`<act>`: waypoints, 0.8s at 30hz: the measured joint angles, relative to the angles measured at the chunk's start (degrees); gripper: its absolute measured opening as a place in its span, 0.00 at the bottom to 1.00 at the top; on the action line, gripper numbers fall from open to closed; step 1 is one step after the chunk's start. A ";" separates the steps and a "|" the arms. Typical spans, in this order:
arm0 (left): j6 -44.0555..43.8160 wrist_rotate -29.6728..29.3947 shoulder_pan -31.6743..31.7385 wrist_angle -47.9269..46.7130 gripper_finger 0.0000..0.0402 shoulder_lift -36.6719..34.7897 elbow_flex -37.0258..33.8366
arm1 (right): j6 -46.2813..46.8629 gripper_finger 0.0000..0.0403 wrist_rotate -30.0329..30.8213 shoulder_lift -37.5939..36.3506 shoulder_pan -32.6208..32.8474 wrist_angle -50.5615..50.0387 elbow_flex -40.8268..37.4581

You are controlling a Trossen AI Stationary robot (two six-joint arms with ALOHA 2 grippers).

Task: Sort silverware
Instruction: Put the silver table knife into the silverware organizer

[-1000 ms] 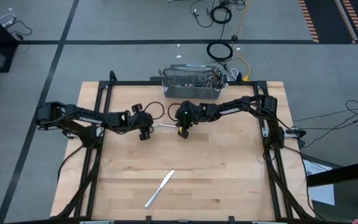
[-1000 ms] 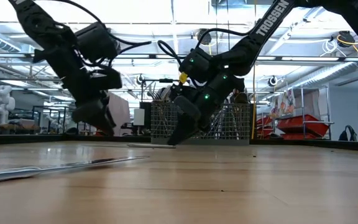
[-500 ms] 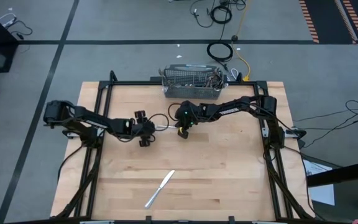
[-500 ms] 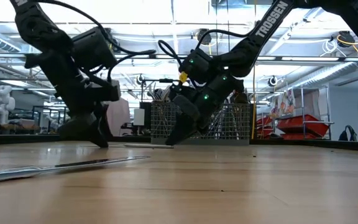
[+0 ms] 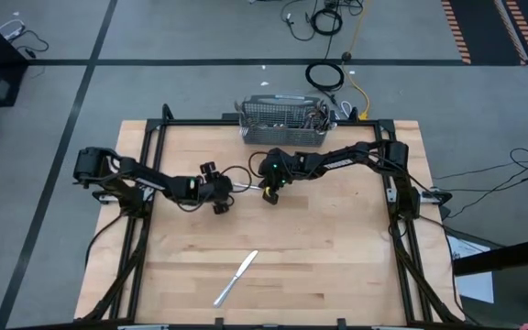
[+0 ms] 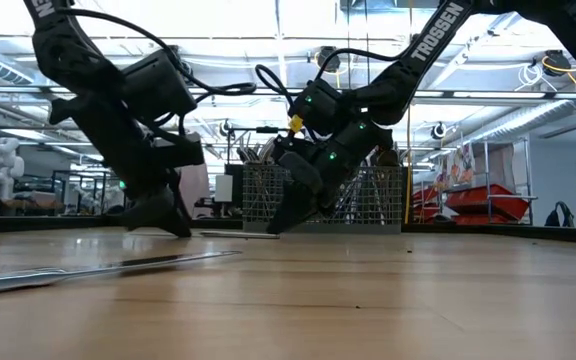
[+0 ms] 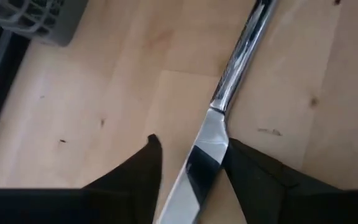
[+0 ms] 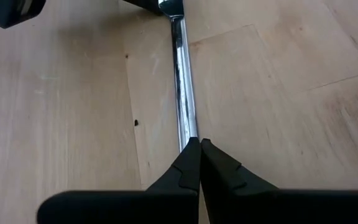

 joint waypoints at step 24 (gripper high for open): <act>-0.60 4.78 1.37 -6.76 0.00 0.28 5.30 | 0.70 0.00 -2.06 -4.14 0.66 -0.79 -0.26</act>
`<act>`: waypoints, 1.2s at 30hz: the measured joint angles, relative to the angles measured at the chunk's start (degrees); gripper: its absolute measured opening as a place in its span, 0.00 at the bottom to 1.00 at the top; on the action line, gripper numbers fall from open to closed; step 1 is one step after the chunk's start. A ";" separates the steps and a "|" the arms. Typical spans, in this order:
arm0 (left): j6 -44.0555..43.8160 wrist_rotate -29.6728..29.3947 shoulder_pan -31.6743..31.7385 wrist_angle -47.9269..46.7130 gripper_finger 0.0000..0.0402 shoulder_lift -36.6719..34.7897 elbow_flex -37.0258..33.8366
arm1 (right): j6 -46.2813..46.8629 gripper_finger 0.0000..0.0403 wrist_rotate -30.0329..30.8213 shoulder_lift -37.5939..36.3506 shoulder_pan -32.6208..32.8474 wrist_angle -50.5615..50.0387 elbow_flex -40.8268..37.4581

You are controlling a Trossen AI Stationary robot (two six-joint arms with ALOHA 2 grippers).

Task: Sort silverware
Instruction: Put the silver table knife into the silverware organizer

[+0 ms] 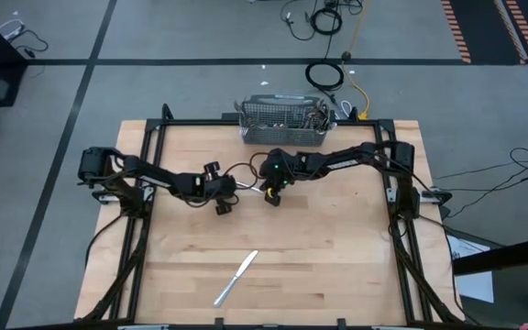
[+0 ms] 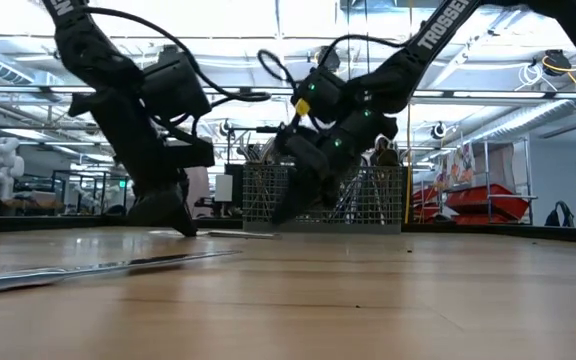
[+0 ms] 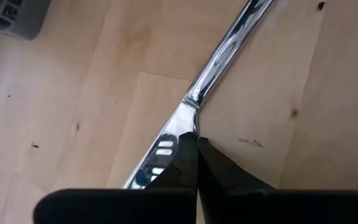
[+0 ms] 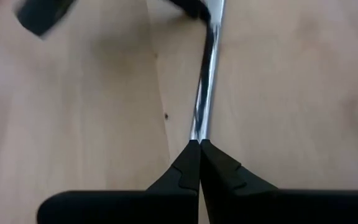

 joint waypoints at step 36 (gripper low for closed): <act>2.94 4.78 11.36 -17.14 0.30 -17.03 6.72 | -5.30 0.55 12.70 7.48 5.06 13.69 6.31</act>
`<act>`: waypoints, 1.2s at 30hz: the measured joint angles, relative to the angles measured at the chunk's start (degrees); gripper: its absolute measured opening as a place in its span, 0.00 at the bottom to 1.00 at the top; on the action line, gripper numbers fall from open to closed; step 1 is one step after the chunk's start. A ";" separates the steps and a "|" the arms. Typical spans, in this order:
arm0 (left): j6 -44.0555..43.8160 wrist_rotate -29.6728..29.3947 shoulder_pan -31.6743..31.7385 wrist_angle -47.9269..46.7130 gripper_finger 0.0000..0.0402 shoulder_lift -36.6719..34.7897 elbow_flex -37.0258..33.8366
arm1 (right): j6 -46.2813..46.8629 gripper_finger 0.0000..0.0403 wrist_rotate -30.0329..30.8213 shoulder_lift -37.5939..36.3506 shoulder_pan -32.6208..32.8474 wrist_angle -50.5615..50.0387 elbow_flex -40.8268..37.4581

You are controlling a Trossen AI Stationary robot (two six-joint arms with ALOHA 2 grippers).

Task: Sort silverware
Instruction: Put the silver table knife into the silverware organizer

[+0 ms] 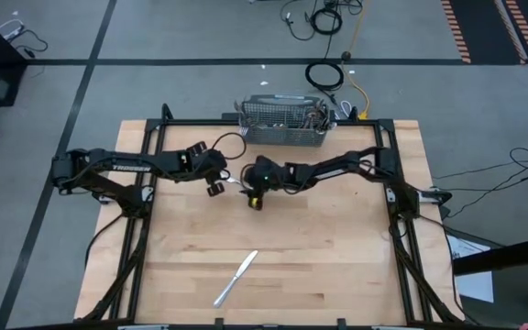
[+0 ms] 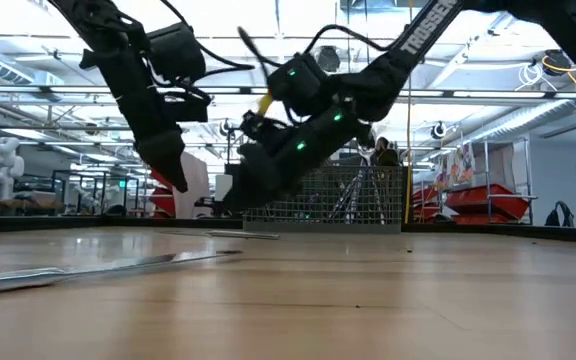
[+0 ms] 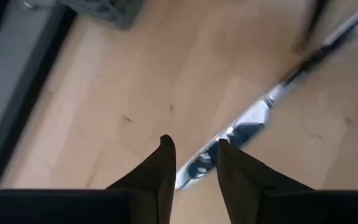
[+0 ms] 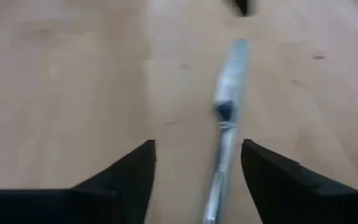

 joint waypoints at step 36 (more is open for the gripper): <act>1.20 -0.40 3.13 -2.72 0.32 -0.99 -0.04 | 13.67 0.02 9.10 2.98 1.48 -18.05 3.79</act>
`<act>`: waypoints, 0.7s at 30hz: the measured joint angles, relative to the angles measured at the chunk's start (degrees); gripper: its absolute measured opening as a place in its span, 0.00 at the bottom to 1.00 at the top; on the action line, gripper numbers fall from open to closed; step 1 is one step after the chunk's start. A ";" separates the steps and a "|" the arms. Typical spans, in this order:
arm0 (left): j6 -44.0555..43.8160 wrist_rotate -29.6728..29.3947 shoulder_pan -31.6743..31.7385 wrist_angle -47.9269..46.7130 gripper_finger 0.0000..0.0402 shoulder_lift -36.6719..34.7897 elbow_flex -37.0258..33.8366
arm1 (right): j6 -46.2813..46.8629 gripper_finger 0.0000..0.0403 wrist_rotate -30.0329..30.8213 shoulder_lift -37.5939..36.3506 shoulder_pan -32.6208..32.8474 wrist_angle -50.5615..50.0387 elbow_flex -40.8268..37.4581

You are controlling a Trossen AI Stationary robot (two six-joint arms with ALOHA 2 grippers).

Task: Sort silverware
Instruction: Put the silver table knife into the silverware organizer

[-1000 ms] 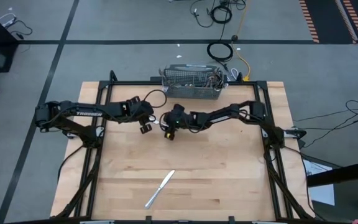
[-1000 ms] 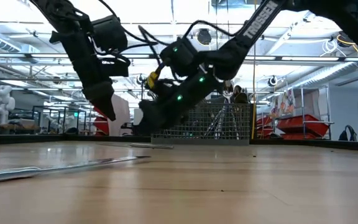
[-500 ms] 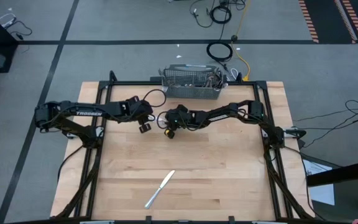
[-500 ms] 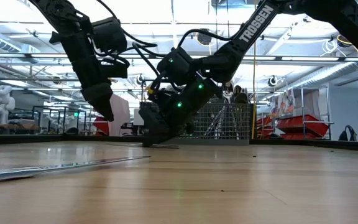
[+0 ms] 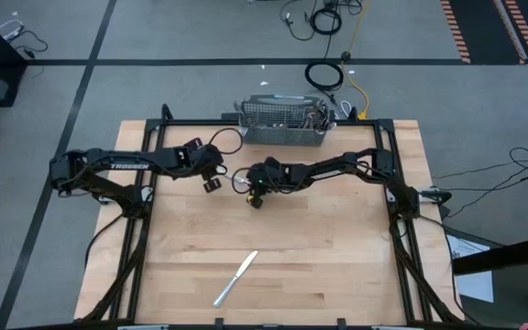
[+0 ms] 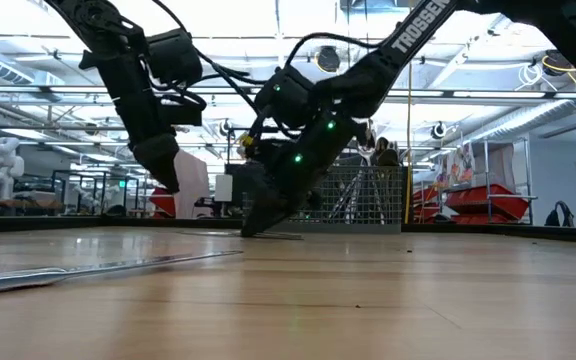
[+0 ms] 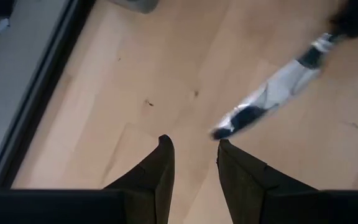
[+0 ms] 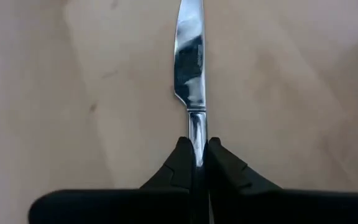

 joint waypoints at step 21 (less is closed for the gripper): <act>4.77 15.69 4.04 14.70 0.32 -5.36 0.08 | 1.76 0.00 1.94 -8.94 5.01 -16.18 -0.22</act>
